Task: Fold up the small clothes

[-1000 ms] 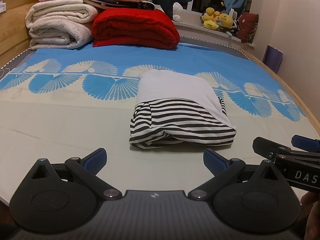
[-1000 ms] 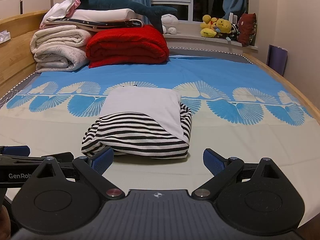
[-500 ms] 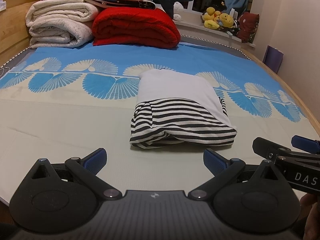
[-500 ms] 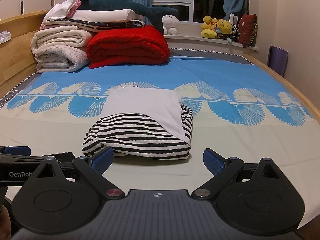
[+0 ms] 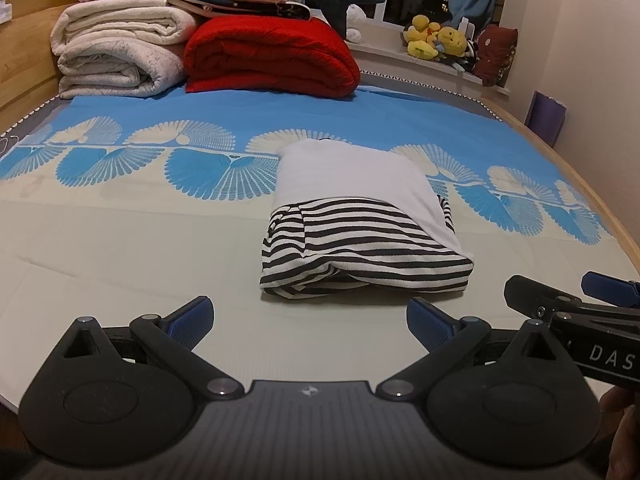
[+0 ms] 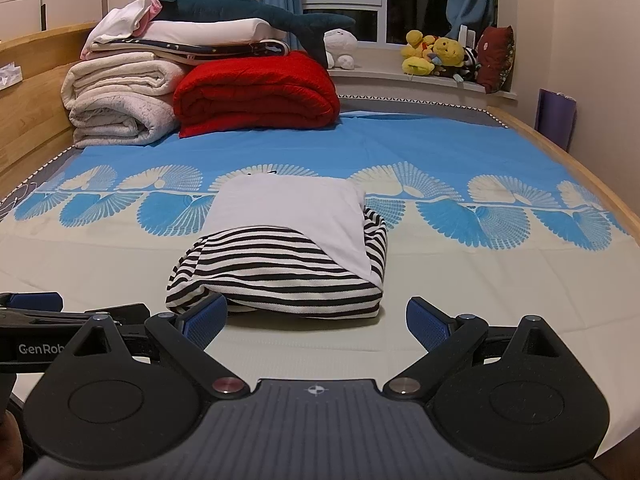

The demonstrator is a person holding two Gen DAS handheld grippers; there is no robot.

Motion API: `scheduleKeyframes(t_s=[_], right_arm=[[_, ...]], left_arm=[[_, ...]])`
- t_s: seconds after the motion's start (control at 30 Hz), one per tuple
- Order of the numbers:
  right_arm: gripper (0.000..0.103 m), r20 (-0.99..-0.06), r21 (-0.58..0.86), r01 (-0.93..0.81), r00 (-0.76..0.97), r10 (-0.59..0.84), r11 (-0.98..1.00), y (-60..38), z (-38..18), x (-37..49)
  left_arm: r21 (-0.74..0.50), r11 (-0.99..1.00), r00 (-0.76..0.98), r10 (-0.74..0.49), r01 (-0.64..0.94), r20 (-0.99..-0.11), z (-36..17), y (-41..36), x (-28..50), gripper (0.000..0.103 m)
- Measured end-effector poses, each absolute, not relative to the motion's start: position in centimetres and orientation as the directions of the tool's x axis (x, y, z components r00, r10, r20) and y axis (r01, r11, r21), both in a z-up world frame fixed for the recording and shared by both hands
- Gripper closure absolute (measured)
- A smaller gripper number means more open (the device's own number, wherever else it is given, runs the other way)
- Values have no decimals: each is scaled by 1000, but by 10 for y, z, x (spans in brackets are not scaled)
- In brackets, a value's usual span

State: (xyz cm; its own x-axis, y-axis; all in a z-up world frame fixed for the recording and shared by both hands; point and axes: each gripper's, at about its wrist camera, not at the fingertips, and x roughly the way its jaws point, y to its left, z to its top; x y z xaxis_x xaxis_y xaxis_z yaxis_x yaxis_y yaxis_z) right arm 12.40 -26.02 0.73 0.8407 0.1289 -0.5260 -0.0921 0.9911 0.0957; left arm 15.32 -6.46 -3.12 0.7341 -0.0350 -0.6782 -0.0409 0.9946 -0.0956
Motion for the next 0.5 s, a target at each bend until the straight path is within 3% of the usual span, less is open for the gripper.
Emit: scheduleKeyframes(t_s=[0.5], right_arm=[[7,-529,100,-83,839,124,992,-259,7,124]], left_arm=[[-99,994,734,-39,-38,-678,-32,-65,154,0]])
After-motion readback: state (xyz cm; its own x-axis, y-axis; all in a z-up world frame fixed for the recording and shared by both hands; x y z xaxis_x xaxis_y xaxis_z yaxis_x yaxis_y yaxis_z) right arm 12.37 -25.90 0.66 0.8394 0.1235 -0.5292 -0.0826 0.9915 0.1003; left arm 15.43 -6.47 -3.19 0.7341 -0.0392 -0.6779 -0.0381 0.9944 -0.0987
